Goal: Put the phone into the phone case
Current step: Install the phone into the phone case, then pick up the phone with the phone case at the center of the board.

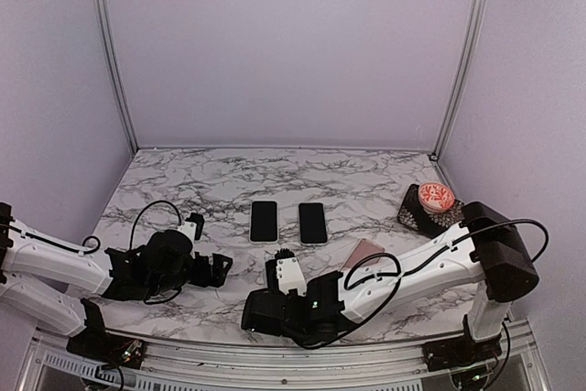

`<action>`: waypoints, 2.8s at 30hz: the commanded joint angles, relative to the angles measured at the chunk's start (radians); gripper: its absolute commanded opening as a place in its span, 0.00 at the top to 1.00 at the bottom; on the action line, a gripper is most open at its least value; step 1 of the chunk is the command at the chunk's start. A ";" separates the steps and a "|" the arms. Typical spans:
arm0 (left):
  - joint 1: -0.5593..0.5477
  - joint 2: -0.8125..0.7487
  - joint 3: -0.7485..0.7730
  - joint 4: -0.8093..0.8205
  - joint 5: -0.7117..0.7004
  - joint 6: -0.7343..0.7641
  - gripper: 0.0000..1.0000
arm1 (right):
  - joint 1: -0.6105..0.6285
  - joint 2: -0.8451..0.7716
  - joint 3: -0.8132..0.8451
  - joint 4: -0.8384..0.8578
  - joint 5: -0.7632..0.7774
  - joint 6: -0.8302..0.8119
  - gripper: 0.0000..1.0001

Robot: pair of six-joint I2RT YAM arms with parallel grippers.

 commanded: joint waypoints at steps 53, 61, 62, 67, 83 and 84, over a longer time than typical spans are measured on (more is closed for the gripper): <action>-0.003 0.022 0.055 0.017 -0.072 0.097 0.01 | -0.097 0.033 0.090 -0.192 -0.159 -0.012 0.04; -0.003 -0.004 0.055 -0.001 -0.064 0.098 0.01 | -0.133 -0.033 0.145 -0.280 -0.410 -0.152 0.01; -0.003 -0.012 0.055 -0.002 -0.065 0.097 0.01 | -0.135 -0.041 0.142 -0.287 -0.434 -0.151 0.01; -0.003 -0.041 0.059 -0.014 -0.070 0.102 0.01 | -0.156 -0.039 0.140 -0.248 -0.516 -0.165 0.01; -0.003 -0.082 0.043 -0.032 -0.056 0.094 0.01 | -0.201 0.151 0.228 -0.273 -0.555 -0.216 0.04; -0.003 -0.081 0.045 -0.033 -0.058 0.095 0.01 | -0.200 0.158 0.237 -0.292 -0.544 -0.212 0.06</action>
